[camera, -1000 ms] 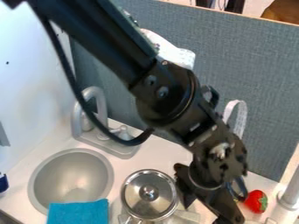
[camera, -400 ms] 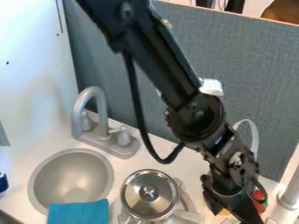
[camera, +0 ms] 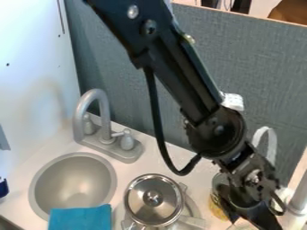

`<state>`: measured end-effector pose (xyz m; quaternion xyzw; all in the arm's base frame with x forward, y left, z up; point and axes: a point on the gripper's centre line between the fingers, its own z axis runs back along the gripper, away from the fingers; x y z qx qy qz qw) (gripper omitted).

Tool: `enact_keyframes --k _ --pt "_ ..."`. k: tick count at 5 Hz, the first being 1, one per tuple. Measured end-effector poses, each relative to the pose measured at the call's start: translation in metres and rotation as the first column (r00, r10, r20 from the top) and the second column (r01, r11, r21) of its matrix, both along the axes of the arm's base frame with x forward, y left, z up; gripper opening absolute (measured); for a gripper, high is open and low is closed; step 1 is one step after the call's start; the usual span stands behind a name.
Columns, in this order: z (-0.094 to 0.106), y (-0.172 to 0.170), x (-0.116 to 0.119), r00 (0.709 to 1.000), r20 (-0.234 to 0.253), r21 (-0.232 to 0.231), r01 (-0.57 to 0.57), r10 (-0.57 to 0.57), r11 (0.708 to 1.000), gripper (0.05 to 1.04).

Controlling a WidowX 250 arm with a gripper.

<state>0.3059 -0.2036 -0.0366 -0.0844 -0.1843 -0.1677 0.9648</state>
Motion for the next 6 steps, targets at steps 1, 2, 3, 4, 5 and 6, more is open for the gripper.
enact_keyframes --k 1,2,3,4,5,6 --pt "-0.007 -0.004 0.006 1.000 -0.004 -0.008 -0.025 0.025 1.000 1.000" --pt "-0.009 -0.006 0.014 0.998 0.012 -0.012 -0.059 0.059 0.998 1.000" --pt "-0.013 -0.009 0.024 0.996 0.026 -0.010 -0.084 0.084 0.996 1.000" --pt "-0.012 -0.013 0.032 0.994 0.033 -0.020 -0.099 0.100 0.995 1.000" --pt "-0.011 -0.017 0.042 0.993 0.043 -0.015 -0.108 0.109 0.994 1.000" --pt "-0.014 -0.023 0.052 0.992 0.047 -0.013 -0.121 0.121 0.993 1.000"
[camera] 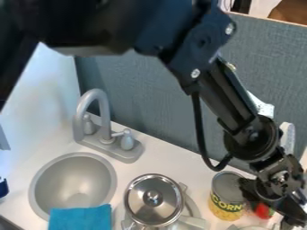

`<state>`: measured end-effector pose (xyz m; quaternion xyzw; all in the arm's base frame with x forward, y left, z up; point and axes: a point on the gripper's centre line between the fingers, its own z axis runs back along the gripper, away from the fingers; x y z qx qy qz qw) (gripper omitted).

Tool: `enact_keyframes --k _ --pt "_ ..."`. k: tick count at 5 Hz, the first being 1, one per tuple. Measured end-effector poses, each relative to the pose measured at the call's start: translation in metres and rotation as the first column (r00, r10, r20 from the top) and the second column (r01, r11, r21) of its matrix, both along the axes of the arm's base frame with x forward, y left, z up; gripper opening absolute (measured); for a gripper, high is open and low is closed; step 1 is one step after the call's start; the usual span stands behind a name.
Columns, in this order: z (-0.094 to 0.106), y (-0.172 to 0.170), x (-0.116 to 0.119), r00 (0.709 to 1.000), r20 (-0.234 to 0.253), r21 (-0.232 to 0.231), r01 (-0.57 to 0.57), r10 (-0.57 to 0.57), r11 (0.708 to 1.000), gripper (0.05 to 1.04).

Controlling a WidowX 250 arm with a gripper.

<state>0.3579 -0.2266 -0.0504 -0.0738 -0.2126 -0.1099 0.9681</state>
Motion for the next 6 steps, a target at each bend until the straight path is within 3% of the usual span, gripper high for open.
enact_keyframes --k 3,4,6 --pt "-0.017 0.008 0.016 0.999 0.001 0.041 -0.039 0.039 0.998 1.000" --pt "-0.016 0.029 0.028 0.996 0.013 0.045 -0.087 0.086 0.995 1.000" --pt "-0.023 0.051 0.028 0.993 -0.004 0.060 -0.120 0.120 0.991 1.000"
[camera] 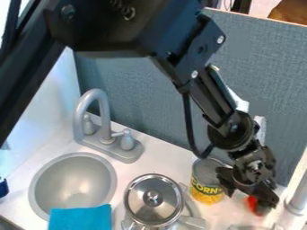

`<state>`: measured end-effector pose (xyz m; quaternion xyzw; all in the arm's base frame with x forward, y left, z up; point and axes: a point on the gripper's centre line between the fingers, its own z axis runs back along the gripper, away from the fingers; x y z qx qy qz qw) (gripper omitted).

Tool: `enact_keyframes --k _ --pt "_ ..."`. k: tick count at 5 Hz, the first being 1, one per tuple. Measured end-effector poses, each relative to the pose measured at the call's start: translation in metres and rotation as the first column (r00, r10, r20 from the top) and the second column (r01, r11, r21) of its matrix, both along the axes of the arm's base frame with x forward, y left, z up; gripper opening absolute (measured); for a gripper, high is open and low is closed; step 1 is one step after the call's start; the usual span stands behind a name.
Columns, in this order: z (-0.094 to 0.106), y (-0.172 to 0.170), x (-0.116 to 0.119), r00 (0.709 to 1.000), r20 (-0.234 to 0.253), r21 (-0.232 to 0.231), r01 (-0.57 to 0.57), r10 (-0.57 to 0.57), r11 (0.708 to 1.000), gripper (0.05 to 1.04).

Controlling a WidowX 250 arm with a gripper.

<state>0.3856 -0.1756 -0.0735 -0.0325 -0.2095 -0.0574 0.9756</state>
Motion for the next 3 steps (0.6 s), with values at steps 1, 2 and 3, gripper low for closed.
enact_keyframes --k 1,2,3 --pt "0.0009 0.0058 0.0035 1.000 0.005 -0.002 -0.017 0.017 1.000 1.000" --pt "0.0045 0.0037 0.0087 0.999 0.018 -0.009 -0.032 0.032 0.999 1.000" --pt "0.0053 0.0086 0.0112 0.998 0.018 -0.012 -0.054 0.054 0.998 1.000"
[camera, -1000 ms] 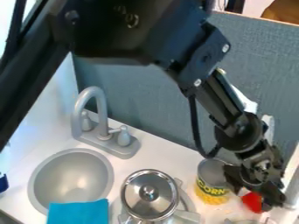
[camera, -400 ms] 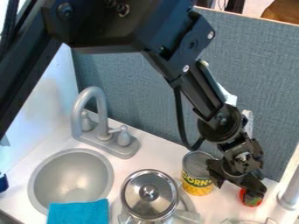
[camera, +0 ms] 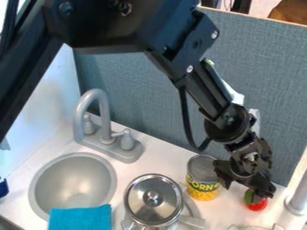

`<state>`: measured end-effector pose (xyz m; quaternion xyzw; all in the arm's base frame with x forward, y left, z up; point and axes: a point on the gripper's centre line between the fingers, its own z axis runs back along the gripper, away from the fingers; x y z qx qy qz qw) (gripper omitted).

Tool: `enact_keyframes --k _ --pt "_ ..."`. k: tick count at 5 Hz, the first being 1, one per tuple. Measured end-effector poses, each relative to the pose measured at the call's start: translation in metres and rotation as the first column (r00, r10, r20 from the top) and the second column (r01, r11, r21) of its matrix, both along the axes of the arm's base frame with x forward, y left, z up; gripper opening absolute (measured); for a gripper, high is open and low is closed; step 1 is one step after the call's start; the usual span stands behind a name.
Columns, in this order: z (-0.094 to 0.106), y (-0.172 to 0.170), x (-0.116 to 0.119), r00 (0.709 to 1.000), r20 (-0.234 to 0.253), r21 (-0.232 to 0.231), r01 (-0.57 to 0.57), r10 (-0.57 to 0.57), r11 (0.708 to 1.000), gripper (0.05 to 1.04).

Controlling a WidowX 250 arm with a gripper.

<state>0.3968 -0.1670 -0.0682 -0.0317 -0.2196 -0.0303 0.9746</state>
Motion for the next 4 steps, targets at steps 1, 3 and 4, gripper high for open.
enact_keyframes --k 1,3,4 --pt "-0.001 0.010 0.003 1.000 -0.001 0.006 -0.013 0.013 1.000 1.000" --pt "-0.013 0.038 -0.006 0.998 -0.040 0.025 -0.044 0.045 0.999 1.000" --pt "-0.007 0.048 -0.007 0.998 -0.025 0.027 -0.050 0.051 0.998 1.000"
